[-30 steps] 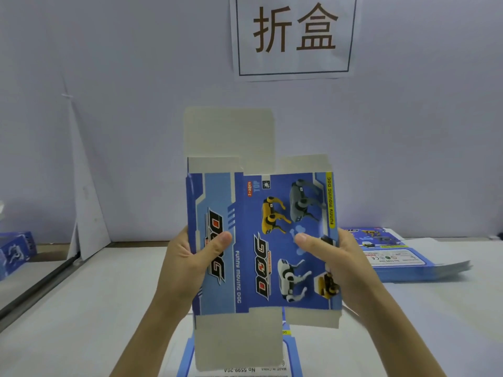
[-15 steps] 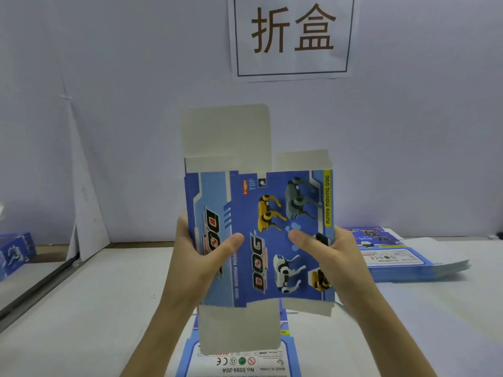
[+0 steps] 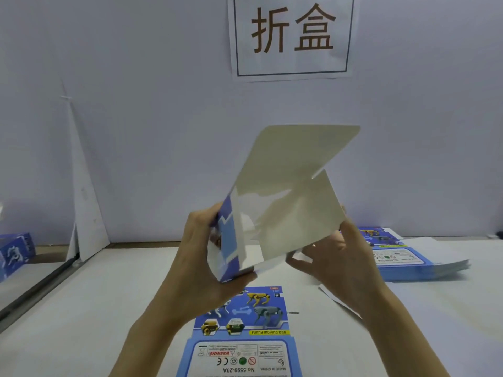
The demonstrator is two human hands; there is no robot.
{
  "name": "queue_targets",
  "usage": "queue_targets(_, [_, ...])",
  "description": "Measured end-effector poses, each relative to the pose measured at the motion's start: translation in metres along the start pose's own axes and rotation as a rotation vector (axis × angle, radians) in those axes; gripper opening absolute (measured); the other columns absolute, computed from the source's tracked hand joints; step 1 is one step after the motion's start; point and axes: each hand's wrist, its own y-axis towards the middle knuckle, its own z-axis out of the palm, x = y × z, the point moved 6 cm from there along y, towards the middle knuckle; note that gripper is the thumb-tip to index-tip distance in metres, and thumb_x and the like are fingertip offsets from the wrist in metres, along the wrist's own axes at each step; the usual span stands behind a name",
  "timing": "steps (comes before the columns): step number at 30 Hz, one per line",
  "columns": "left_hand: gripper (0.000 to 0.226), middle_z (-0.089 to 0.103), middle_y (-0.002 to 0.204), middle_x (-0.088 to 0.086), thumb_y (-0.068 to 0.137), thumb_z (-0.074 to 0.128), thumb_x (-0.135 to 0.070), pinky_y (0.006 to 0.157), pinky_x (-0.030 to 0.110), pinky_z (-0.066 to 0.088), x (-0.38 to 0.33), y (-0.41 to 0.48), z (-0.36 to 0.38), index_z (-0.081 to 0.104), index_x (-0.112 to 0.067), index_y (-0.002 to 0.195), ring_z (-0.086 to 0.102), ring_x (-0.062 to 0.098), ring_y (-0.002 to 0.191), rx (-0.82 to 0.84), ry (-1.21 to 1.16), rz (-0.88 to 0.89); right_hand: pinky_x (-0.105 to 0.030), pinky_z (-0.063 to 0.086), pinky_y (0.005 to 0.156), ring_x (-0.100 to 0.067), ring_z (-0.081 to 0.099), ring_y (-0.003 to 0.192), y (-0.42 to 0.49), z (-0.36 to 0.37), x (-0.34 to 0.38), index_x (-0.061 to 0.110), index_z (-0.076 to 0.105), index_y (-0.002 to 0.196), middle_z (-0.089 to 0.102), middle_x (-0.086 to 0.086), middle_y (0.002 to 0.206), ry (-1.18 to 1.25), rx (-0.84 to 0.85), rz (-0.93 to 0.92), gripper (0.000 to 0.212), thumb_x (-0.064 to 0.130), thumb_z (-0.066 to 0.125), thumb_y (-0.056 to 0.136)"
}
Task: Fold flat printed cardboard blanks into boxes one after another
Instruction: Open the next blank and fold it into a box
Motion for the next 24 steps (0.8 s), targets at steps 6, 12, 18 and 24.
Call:
queue_targets(6, [0.095,0.038,0.122,-0.004,0.053,0.088,-0.018,0.087,0.004,0.041,-0.009,0.002,0.004,0.033,-0.027,0.130,0.043,-0.003,0.115,0.081,0.067,0.160,-0.054,0.042,0.101,-0.024,0.060,0.114,-0.007,0.004,0.003,0.026,0.065,0.121,0.065,-0.004,0.123,0.216,0.088,0.066,0.061,0.067,0.063,0.076])
queue_targets(12, [0.095,0.032,0.117,-0.013,0.050,0.084,-0.019,0.087,0.001,0.038,-0.022,0.004,0.002,0.031,-0.027,0.129,0.040,-0.008,0.117,0.062,0.027,0.222,-0.048,0.025,0.110,-0.037,0.039,0.133,-0.020,0.014,0.018,0.000,0.039,0.141,0.044,-0.023,0.143,0.322,0.079,0.016,0.063,0.047,0.034,0.101])
queue_targets(18, [0.095,0.031,0.116,-0.017,0.051,0.084,-0.021,0.088,0.002,0.039,-0.029,0.004,-0.001,0.030,-0.030,0.128,0.041,-0.009,0.116,0.024,0.039,0.226,-0.034,0.054,0.084,-0.022,0.066,0.104,-0.017,0.020,0.020,0.011,0.067,0.119,0.069,-0.011,0.114,0.216,0.144,0.000,0.048,0.047,0.060,0.087])
queue_targets(24, [0.092,0.034,0.125,-0.010,0.056,0.082,-0.029,0.075,0.017,0.055,-0.023,0.001,0.004,0.031,-0.032,0.134,0.046,0.004,0.111,0.079,0.167,0.174,-0.028,0.053,0.051,-0.020,0.067,0.069,-0.015,-0.016,0.009,0.018,0.063,0.096,0.067,-0.017,0.089,-0.457,-0.448,0.036,0.016,0.026,0.050,0.097])
